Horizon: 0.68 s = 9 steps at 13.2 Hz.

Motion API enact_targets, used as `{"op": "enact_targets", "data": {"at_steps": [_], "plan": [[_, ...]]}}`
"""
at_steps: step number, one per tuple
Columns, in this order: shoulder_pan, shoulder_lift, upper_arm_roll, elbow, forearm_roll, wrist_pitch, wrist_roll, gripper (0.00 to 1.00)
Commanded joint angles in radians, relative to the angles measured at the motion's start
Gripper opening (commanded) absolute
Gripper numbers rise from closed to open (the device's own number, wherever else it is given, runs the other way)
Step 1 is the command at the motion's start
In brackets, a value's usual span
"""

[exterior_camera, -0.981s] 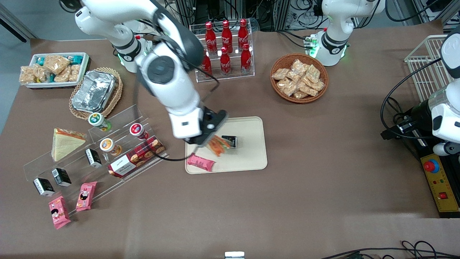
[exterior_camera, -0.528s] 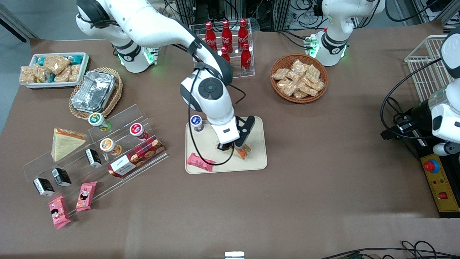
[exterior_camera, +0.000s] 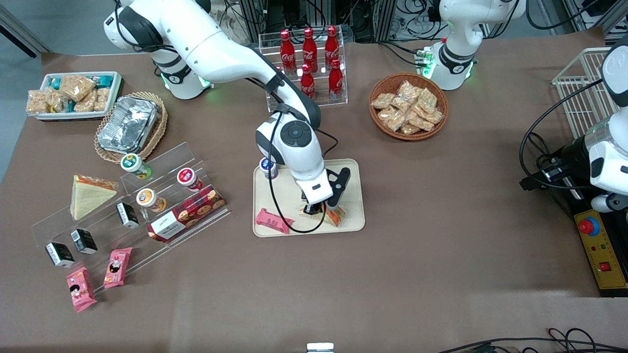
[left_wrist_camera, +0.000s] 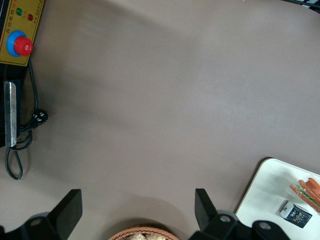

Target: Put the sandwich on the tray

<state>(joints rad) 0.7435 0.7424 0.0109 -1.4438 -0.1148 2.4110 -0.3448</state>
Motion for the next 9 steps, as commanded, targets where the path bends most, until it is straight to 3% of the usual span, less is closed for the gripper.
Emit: {"op": "enact_targets", "data": {"at_steps": [1, 3, 5, 7, 9], "plan": [[0.013, 0.02, -0.009, 0.02, -0.045, 0.022, 0.004, 0.27], [0.011, 0.015, -0.008, 0.02, -0.028, 0.02, 0.03, 0.56], [-0.002, -0.004, -0.006, 0.022, -0.025, 0.005, 0.111, 0.6], [-0.006, -0.021, -0.005, 0.022, -0.013, -0.015, 0.119, 0.81], [-0.015, -0.089, -0.012, 0.022, 0.035, -0.114, 0.119, 0.81]]}}
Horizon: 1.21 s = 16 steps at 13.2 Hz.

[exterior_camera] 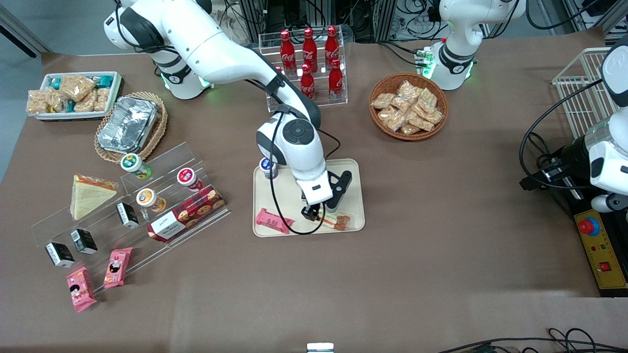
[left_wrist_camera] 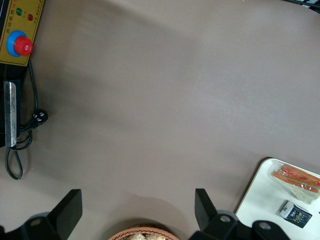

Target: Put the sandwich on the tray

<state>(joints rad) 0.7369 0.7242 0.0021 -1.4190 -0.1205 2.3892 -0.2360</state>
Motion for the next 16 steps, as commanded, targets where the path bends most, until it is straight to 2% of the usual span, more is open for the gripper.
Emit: {"op": "enact_targets", "data": {"at_steps": [1, 3, 4, 5, 7, 10, 16], "plan": [[-0.028, -0.119, -0.004, -0.003, 0.063, -0.158, 0.012, 0.81], [-0.088, -0.201, -0.004, -0.005, 0.099, -0.287, 0.067, 0.81], [-0.127, -0.247, -0.002, -0.005, 0.104, -0.37, 0.131, 0.85], [-0.157, -0.285, -0.002, -0.003, 0.105, -0.443, 0.167, 1.0], [-0.191, -0.354, -0.005, -0.005, 0.102, -0.533, 0.173, 1.0], [-0.289, -0.425, -0.011, -0.003, 0.116, -0.651, 0.188, 1.0], [-0.604, -0.489, -0.017, -0.005, 0.131, -0.814, 0.19, 1.0]]}}
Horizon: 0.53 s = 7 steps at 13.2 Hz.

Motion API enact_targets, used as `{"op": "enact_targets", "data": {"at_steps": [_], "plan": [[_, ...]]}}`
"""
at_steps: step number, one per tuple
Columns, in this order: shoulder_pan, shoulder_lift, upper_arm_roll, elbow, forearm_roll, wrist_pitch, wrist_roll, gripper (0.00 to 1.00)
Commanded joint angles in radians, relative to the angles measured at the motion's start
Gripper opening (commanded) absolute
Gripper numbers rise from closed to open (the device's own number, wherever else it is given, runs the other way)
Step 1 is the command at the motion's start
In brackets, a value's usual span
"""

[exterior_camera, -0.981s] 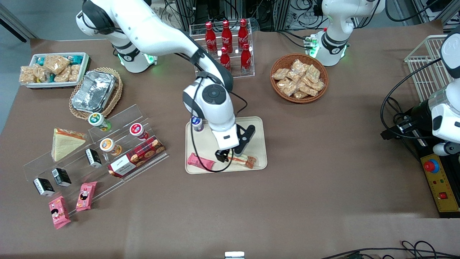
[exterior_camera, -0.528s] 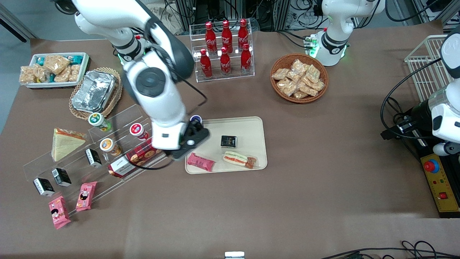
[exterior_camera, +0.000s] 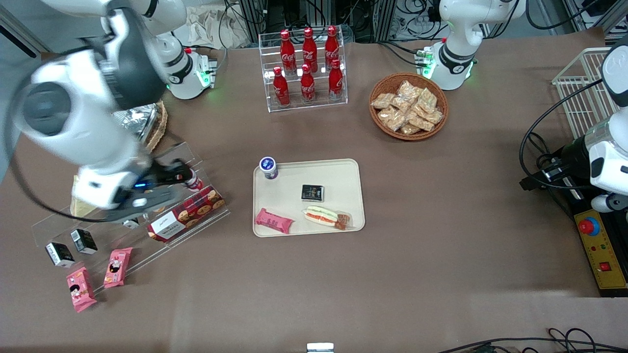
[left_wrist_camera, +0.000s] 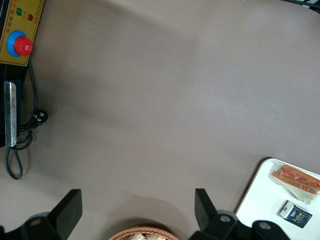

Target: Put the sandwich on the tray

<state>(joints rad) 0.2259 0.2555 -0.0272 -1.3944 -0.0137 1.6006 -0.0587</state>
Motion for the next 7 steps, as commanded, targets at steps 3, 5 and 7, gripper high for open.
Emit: {"op": "enact_targets", "data": {"at_steps": [3, 5, 7], "plan": [[-0.171, -0.022, 0.012, -0.028, 0.038, -0.03, 0.013, 1.0], [-0.169, -0.021, 0.012, -0.028, 0.028, -0.019, 0.005, 1.0], [-0.171, -0.004, 0.013, -0.028, 0.031, -0.019, 0.002, 1.0]]}}
